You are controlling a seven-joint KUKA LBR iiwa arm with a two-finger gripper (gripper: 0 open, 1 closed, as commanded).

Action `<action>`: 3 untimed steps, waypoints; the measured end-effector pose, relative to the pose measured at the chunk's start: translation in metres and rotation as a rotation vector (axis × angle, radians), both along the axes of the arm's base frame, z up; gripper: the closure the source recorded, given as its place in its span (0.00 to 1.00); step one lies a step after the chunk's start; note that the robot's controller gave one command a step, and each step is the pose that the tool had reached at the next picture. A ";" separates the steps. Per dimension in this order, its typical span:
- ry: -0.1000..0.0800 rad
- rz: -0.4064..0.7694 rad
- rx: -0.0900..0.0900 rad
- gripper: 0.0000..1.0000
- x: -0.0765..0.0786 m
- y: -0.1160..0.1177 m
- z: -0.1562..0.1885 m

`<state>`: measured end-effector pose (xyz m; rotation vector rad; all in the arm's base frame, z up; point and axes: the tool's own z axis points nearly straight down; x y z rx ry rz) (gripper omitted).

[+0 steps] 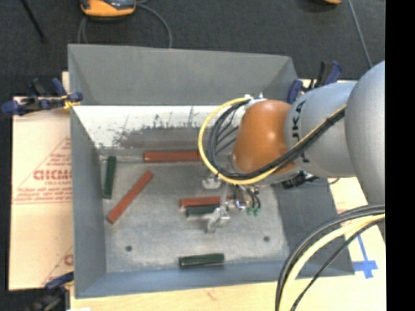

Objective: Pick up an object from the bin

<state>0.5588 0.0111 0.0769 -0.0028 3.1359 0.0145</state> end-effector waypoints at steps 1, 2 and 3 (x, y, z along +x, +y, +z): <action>0.002 -0.002 -0.012 1.00 0.001 0.006 0.005; 0.002 -0.002 -0.012 1.00 0.001 0.006 0.006; 0.005 -0.003 -0.012 1.00 -0.001 0.006 0.010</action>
Offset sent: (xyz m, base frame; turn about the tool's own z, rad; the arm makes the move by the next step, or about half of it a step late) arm 0.0000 0.0000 0.0000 0.0000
